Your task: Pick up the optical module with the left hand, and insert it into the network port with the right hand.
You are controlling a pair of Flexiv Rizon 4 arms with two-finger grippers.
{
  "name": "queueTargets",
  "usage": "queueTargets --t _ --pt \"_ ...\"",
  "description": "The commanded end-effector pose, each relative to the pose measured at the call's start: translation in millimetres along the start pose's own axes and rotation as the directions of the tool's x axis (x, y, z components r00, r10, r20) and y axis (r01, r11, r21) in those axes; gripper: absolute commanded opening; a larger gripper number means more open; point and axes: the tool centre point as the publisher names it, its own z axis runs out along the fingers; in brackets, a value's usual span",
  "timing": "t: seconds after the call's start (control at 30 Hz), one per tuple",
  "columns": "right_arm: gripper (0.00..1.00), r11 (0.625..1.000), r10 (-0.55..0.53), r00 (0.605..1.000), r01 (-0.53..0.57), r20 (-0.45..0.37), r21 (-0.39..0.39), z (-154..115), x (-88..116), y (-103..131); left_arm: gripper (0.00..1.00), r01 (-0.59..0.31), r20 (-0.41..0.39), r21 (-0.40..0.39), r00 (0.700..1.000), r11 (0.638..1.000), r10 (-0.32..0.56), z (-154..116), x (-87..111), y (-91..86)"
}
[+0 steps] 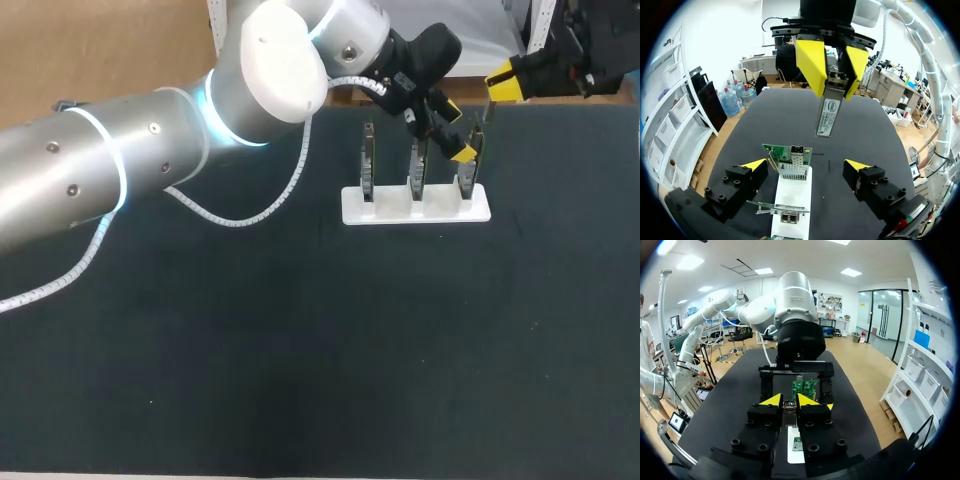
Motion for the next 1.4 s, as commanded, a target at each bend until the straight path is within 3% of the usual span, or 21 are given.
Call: queueTargets --t 0.03,1.4 --pt "0.0 1.0 -0.006 1.0 0.007 0.024 -0.013 -0.1 6.2 -4.5 1.0 0.001 -0.004 0.002 1.0 1.0 -0.001 0.1 -0.9 1.2" --pt "0.0 0.996 -0.037 0.999 0.034 -0.035 -0.079 10.7 20.5 -13.8 1.0 0.001 -0.004 0.002 1.0 1.0 -0.001 0.1 -0.9 1.2"
